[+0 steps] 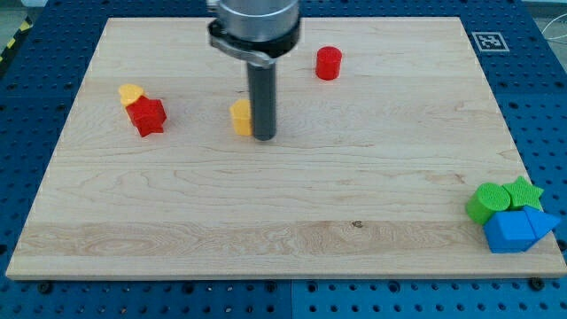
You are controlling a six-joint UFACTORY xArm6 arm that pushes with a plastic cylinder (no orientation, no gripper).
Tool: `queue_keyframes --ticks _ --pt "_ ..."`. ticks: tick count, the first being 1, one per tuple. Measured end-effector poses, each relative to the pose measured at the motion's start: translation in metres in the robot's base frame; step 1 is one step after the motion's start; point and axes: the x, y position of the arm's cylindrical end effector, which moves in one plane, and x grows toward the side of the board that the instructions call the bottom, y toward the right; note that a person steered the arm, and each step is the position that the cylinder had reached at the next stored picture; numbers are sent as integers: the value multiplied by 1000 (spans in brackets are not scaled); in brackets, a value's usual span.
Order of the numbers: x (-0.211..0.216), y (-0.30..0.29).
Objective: Move the yellow hexagon closer to the red star
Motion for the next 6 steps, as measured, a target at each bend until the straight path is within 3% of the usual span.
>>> queue_keyframes --ticks 1,3,5,6 --pt "-1 -14" --pt "-12 40" --pt "-24 4" --pt "-8 -47"
